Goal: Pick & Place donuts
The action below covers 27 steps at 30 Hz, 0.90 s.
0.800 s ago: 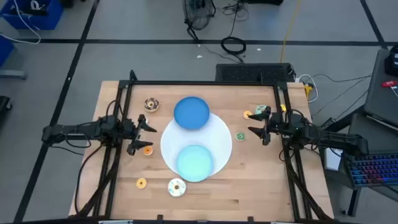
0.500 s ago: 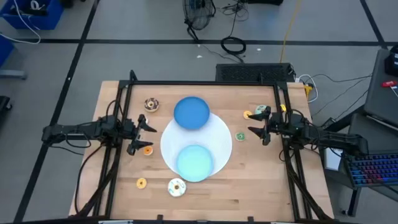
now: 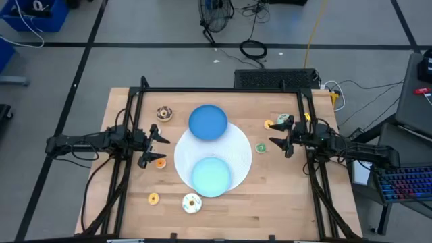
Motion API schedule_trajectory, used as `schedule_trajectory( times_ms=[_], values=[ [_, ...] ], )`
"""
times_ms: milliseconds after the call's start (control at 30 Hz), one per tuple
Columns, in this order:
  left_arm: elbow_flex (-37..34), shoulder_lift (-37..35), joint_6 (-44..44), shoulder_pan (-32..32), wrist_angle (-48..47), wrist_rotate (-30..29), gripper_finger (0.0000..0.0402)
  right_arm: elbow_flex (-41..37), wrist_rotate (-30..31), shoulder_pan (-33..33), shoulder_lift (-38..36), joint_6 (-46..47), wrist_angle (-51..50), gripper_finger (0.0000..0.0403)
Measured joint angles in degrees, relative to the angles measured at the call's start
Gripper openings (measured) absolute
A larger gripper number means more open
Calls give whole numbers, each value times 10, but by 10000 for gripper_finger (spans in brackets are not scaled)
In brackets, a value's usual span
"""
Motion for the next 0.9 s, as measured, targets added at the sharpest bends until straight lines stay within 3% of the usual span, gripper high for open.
schedule_trajectory(
  times_ms=[900],
  values=[
    [0,0,0,0,0,0,286,0,0,0,0,0,0,270]
  ],
)
